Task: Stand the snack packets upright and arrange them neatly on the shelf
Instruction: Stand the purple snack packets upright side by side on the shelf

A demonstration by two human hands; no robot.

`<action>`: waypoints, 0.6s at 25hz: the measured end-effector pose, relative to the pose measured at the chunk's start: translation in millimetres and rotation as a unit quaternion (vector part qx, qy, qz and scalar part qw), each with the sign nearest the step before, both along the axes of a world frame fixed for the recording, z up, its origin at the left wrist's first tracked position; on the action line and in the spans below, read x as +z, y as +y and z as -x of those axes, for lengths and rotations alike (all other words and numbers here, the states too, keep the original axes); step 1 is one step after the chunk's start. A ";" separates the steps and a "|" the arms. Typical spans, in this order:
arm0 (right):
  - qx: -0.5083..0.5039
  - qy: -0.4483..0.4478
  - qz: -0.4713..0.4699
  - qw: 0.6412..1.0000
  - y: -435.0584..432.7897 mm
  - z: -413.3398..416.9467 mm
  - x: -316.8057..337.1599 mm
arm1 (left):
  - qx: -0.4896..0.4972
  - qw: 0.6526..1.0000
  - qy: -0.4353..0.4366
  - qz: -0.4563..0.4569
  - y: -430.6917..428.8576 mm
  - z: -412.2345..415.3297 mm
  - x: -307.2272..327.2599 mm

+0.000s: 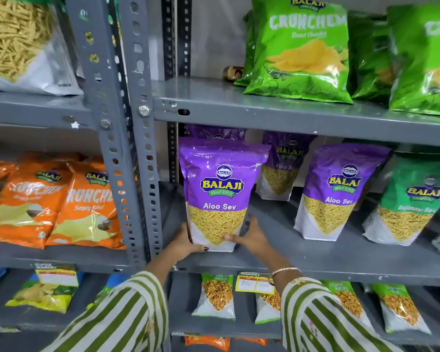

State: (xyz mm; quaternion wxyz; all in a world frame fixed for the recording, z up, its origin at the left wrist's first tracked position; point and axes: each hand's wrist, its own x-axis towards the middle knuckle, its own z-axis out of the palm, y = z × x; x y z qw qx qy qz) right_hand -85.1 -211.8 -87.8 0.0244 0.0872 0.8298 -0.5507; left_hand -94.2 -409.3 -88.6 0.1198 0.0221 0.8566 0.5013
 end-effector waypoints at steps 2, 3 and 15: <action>-0.059 0.012 -0.066 0.996 23.9 -12.0 5.1 | 0.033 0.997 0.067 -0.030 6.6 -16.0 -6.1; -0.099 0.016 -0.096 0.990 39.9 -18.2 6.6 | 0.065 0.987 0.143 -0.016 11.7 -24.5 -12.2; -0.192 0.017 -0.017 0.981 279.1 -11.7 -12.6 | 0.013 0.980 0.194 -0.046 274.3 -16.0 2.5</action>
